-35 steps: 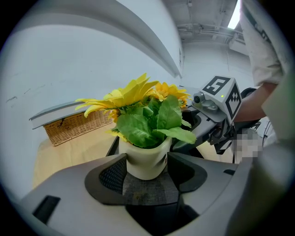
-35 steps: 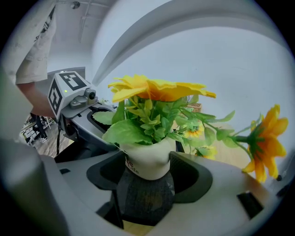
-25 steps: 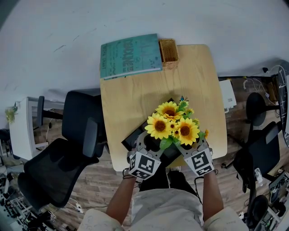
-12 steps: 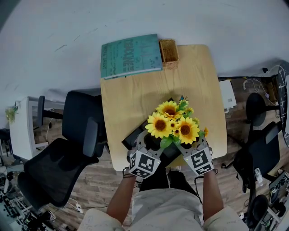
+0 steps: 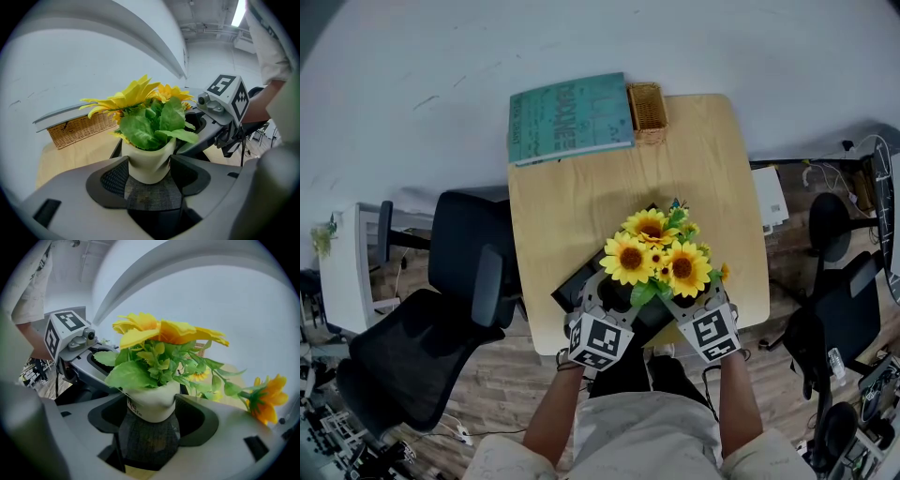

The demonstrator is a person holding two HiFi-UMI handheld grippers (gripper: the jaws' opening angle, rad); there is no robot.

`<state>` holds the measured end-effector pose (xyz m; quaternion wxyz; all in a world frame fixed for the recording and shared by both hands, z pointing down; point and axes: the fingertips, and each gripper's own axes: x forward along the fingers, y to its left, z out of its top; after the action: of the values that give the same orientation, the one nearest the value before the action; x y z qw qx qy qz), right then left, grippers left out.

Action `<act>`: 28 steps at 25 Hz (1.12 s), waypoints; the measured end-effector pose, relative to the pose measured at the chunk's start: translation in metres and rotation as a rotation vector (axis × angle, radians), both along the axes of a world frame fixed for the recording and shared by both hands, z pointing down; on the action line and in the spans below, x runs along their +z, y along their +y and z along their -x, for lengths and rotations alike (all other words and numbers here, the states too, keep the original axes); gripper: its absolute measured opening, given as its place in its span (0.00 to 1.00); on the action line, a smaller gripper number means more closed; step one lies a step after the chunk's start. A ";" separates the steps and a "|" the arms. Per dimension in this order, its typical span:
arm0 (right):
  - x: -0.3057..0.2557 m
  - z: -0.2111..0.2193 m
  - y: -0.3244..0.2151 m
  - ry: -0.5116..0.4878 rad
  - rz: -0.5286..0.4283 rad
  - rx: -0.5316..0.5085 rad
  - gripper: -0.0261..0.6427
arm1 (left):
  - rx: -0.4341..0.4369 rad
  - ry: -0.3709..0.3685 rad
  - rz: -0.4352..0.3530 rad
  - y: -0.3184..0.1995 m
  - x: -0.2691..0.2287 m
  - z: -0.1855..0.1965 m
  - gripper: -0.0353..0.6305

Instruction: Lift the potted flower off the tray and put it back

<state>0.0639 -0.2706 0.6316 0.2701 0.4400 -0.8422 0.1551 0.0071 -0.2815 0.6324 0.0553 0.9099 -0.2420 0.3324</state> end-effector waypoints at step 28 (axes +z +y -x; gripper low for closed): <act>-0.009 0.002 0.050 0.013 -0.010 -0.030 0.52 | -0.081 -0.025 -0.040 0.047 -0.015 0.018 0.48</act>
<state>0.0621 -0.2210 0.6230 0.2758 0.4299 -0.8476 0.1440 -0.0113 -0.2341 0.6171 0.0473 0.8960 -0.2859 0.3365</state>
